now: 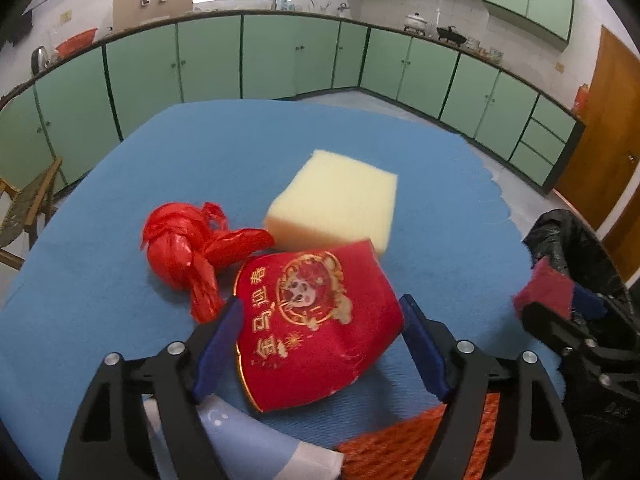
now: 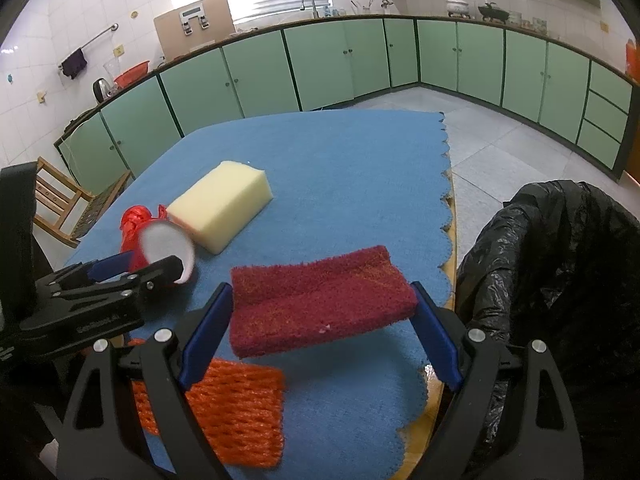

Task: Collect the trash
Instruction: 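Grasp the red printed paper bag with the left gripper and lift it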

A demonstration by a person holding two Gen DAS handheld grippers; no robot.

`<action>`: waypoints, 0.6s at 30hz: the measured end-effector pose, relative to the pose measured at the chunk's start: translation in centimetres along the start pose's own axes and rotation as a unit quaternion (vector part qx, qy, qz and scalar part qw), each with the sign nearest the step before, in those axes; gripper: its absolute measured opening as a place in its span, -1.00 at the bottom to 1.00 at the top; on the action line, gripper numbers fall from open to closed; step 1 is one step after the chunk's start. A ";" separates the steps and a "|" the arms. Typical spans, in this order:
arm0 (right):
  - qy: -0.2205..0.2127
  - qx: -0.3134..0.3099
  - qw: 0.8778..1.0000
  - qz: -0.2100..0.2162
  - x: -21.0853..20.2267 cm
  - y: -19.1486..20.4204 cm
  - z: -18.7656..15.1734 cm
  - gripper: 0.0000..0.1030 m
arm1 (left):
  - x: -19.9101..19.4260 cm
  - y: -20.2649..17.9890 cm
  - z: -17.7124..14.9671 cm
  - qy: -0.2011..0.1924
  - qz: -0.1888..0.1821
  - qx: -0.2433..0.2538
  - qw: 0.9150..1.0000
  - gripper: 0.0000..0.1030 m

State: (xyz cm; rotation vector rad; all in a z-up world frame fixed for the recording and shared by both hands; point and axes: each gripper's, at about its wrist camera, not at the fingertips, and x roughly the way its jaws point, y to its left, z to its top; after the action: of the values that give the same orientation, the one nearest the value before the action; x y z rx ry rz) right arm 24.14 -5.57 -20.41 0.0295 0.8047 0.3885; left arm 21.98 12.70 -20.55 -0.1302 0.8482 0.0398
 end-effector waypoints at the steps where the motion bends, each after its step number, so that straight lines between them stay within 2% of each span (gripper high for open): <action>1: 0.000 -0.001 1.000 0.000 0.0 0.0 0.0 0.63 | 0.1 0.1 0.0 0.000 -0.002 -0.003 1.000 0.54; 6: 0.003 0.001 1.000 0.000 0.1 0.1 -0.1 0.63 | 0.5 -0.1 0.2 0.006 -0.016 -0.002 1.000 0.56; 8: 0.004 0.000 1.000 0.000 0.2 0.2 -0.1 0.63 | 0.4 -0.2 0.3 0.003 -0.026 -0.003 1.000 0.41; 10: 0.004 0.000 1.000 -0.001 0.1 0.2 -0.1 0.63 | 0.1 -0.2 0.3 -0.002 -0.041 -0.005 0.999 0.13; 11: 0.004 0.001 1.000 -0.001 0.1 0.2 -0.1 0.63 | -0.1 -0.4 0.3 -0.005 -0.046 -0.003 0.999 0.07; 13: 0.002 0.002 1.000 -0.002 0.0 0.1 0.0 0.63 | -0.7 -0.7 0.3 -0.018 -0.049 0.003 0.999 -0.16; 15: 0.001 0.005 1.000 -0.003 -0.1 0.0 0.0 0.63 | -1.5 -0.9 0.2 -0.033 -0.049 0.011 0.998 -0.31; 16: 0.000 0.007 1.000 -0.002 -0.2 -0.1 0.1 0.63 | -1.7 -1.0 0.3 -0.036 -0.051 0.012 0.998 -0.47; 18: -0.003 0.007 1.000 -0.001 -0.5 0.0 0.1 0.63 | -2.1 -0.9 0.4 -0.040 -0.065 0.008 0.997 -0.63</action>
State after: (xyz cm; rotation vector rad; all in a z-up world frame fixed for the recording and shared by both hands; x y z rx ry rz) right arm 23.93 -5.75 -20.01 0.0425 0.8020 0.3810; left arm 20.98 11.94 -18.60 -0.1673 0.7585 -0.0834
